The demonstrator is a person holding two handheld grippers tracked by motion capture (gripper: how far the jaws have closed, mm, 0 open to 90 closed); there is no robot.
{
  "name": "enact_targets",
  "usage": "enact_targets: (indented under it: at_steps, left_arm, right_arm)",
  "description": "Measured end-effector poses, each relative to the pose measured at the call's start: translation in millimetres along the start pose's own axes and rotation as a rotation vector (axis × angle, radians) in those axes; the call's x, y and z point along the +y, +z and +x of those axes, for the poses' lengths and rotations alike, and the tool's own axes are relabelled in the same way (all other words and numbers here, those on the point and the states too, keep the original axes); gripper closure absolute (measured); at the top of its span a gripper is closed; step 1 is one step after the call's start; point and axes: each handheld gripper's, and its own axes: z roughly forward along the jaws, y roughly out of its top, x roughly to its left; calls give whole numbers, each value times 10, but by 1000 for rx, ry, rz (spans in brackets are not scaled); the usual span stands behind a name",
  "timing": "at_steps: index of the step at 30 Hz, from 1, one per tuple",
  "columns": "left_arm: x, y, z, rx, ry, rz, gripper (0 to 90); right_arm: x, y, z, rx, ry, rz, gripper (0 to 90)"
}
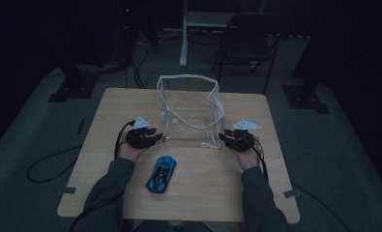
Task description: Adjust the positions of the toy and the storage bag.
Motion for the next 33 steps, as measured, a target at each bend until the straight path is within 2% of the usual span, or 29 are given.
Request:
enact_targets:
  at_steps: [4,7,10,12,18,19,20,21,22,25,26,28,29,33]
  left_arm:
    - [26,46,-29,-9,30,5,763]
    - [35,67,-40,-14,37,6,849]
    - [48,93,-65,-5,54,10,866]
    - [44,86,-69,-5,57,7,872]
    - [9,76,-70,-10,32,-11,875]
    - [4,75,-65,-14,29,-14,875]
    - [3,75,-63,-15,28,-14,875]
    - [4,77,-63,-14,25,-14,875]
    - [5,78,-63,-14,24,-15,875]
    - [1,81,-52,-20,15,-19,875]
    - [-3,81,-48,-22,13,-21,874]
    - [-8,79,-45,-27,7,-23,875]
    - [-12,78,-45,-28,3,-26,875]
    - [-41,69,-27,-47,-25,-41,875]
  right_arm:
    - [-1,-13,-7,-14,-9,-7,775]
    - [-8,-38,-25,-10,-8,-15,849]
    - [-14,-58,-47,-2,-10,-21,899]
    - [-19,-71,-50,4,-18,-23,900]
    - [-29,-112,-52,0,-35,-25,900]
    - [-29,-112,-70,17,-26,-24,888]
    - [-28,-102,-88,27,-21,-20,764]
    - [-27,-92,-93,16,-20,-22,702]
    - [-22,-74,-103,25,-13,-19,655]
    - [-3,-9,-112,46,-5,-29,641]
    - [2,9,-114,58,0,-36,652]
    - [16,43,-106,58,-2,-36,784]
    - [18,44,-94,40,-15,-34,837]
    - [-3,-11,-63,43,-52,-31,879]
